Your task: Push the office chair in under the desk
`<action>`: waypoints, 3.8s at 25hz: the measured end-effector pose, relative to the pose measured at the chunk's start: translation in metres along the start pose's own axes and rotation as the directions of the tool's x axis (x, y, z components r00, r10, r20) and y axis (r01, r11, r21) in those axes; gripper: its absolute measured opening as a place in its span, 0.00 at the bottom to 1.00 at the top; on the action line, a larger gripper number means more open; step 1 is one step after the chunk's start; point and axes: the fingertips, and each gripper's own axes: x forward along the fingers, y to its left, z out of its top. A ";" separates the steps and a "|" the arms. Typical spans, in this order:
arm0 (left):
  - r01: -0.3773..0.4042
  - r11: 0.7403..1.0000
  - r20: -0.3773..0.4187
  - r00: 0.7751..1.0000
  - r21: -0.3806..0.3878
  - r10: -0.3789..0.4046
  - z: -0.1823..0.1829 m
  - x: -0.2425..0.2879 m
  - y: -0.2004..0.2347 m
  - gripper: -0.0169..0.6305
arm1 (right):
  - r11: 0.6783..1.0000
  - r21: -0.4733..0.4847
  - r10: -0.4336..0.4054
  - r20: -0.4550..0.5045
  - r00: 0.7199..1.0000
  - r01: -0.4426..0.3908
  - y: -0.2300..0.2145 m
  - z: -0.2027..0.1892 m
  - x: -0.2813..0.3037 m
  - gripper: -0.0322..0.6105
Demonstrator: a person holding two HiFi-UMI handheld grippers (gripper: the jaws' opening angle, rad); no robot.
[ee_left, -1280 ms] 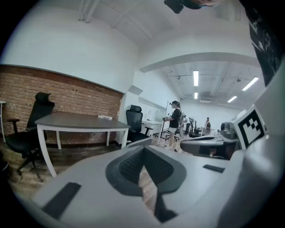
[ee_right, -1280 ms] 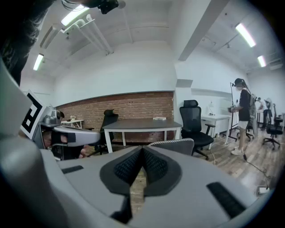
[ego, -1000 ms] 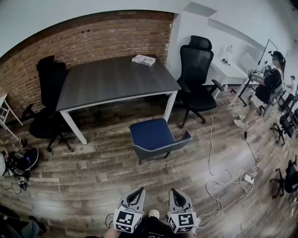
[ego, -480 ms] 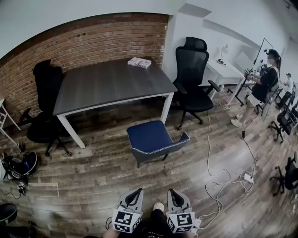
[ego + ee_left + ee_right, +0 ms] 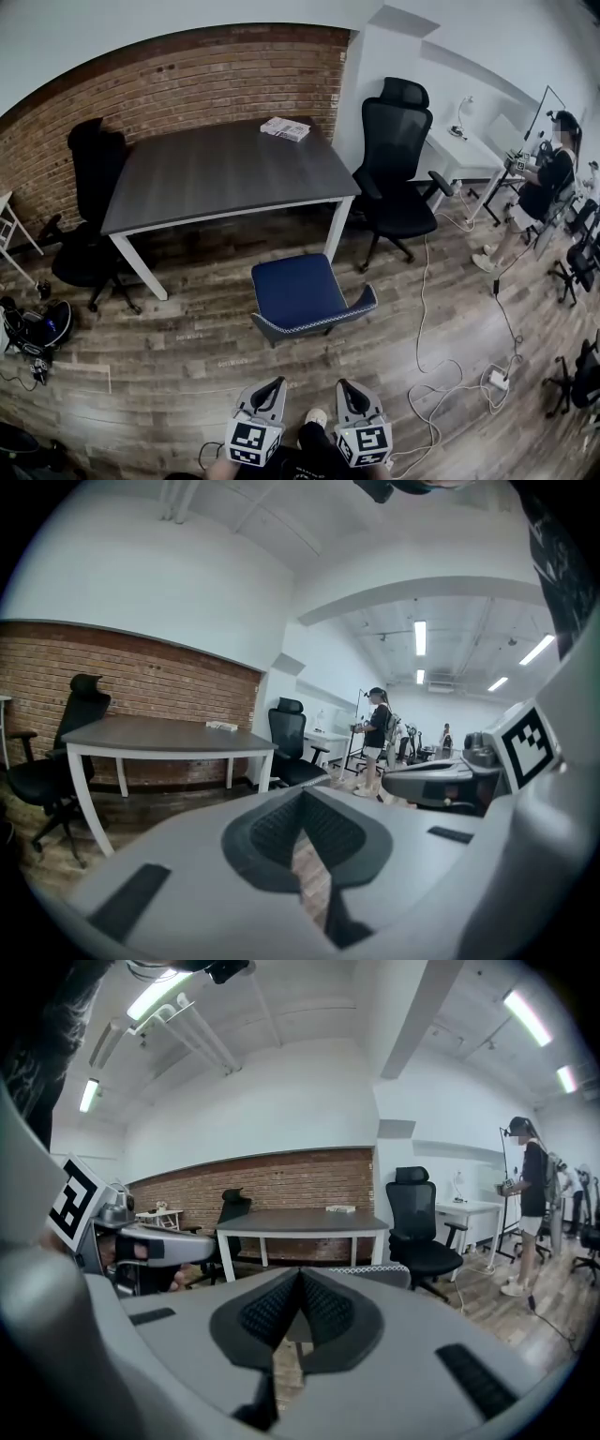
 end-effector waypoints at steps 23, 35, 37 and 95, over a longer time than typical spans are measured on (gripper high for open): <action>-0.175 0.984 -0.064 0.983 -0.032 0.173 0.012 0.124 -0.014 0.04 | 0.969 -0.050 0.241 -0.063 0.969 -0.244 -0.109 0.006 0.083 0.05; -0.279 0.958 -0.099 0.957 -0.059 0.273 0.009 0.141 0.024 0.04 | 0.963 -0.029 0.263 -0.100 0.959 -0.267 -0.134 0.003 0.104 0.05; -0.281 0.958 -0.100 0.956 -0.057 0.274 0.011 0.148 0.034 0.04 | 0.963 -0.032 0.263 -0.110 0.959 -0.267 -0.138 0.004 0.111 0.05; 0.580 0.810 -0.832 0.491 0.091 -0.258 -0.084 0.214 0.039 0.50 | 0.343 -0.196 0.441 -0.830 0.342 -0.919 -0.105 -0.071 0.194 0.43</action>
